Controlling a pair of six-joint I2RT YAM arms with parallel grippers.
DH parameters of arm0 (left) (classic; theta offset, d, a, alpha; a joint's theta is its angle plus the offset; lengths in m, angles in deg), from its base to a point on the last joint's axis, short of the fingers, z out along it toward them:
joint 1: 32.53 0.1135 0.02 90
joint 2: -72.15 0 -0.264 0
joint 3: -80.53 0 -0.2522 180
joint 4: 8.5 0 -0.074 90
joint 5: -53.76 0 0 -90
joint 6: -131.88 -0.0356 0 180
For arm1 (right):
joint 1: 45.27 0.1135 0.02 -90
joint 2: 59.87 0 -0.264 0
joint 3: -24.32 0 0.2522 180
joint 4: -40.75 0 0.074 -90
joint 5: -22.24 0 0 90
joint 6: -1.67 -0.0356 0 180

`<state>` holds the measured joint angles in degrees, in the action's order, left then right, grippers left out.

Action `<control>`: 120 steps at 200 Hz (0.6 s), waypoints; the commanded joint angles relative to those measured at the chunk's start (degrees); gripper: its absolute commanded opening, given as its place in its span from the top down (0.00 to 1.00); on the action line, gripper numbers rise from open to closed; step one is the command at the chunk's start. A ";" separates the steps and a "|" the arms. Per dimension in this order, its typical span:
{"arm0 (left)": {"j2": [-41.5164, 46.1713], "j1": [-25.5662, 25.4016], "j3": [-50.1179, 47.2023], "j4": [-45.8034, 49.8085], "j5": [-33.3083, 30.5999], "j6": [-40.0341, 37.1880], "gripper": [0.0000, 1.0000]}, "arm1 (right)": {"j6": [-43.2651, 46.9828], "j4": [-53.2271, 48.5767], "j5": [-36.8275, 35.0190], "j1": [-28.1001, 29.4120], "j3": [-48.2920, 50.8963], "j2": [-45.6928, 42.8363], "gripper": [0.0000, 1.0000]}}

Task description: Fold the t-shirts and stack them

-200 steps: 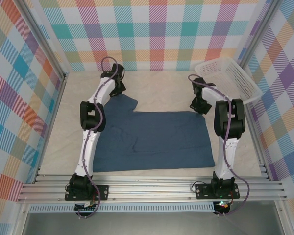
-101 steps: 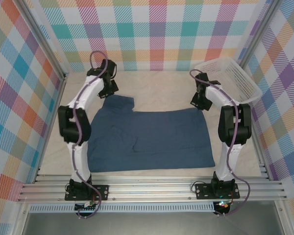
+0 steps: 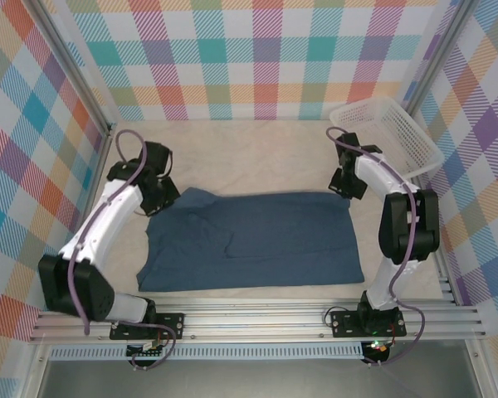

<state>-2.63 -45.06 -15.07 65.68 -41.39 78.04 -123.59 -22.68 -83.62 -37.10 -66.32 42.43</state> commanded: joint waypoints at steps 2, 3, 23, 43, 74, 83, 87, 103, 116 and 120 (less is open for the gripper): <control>6.07 -0.82 -3.92 5.53 1.87 2.23 1.00 | -0.77 -2.88 -1.37 0.00 3.30 -3.38 1.00; 6.28 -0.82 -4.14 5.60 1.93 2.24 1.00 | -0.77 -2.93 -1.37 0.01 3.40 -3.45 1.00; 10.55 -0.91 -7.42 7.83 3.27 3.77 1.00 | -1.26 -3.95 -1.89 0.01 5.30 -4.38 1.00; 14.37 -1.17 -10.82 9.34 3.56 4.66 1.00 | -1.89 -4.14 -1.94 0.01 7.26 -5.61 1.00; 17.72 -1.53 -15.80 9.27 4.60 5.57 1.00 | -3.01 -4.73 -1.15 0.10 9.69 -6.92 1.00; 18.13 -1.61 -16.74 9.57 4.13 5.51 1.00 | -3.38 -4.99 -1.11 0.10 10.41 -7.35 1.00; 18.43 -1.62 -16.96 9.61 3.95 5.56 1.00 | -3.52 -5.19 -1.23 0.14 10.70 -7.58 1.00; 19.48 -1.62 -17.68 9.78 3.37 5.65 1.00 | -4.00 -5.67 -1.33 0.19 11.85 -8.67 1.00; 19.97 -1.70 -17.47 10.52 2.67 5.67 1.00 | -4.11 -5.88 -1.62 0.30 12.58 -9.61 1.00; 20.11 -1.70 -17.25 10.82 2.40 5.50 1.00 | -4.15 -5.92 -1.63 0.28 12.73 -9.87 1.00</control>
<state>15.67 -45.65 -32.30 73.53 -37.78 83.03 -126.28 -26.07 -84.21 -36.99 -54.78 35.48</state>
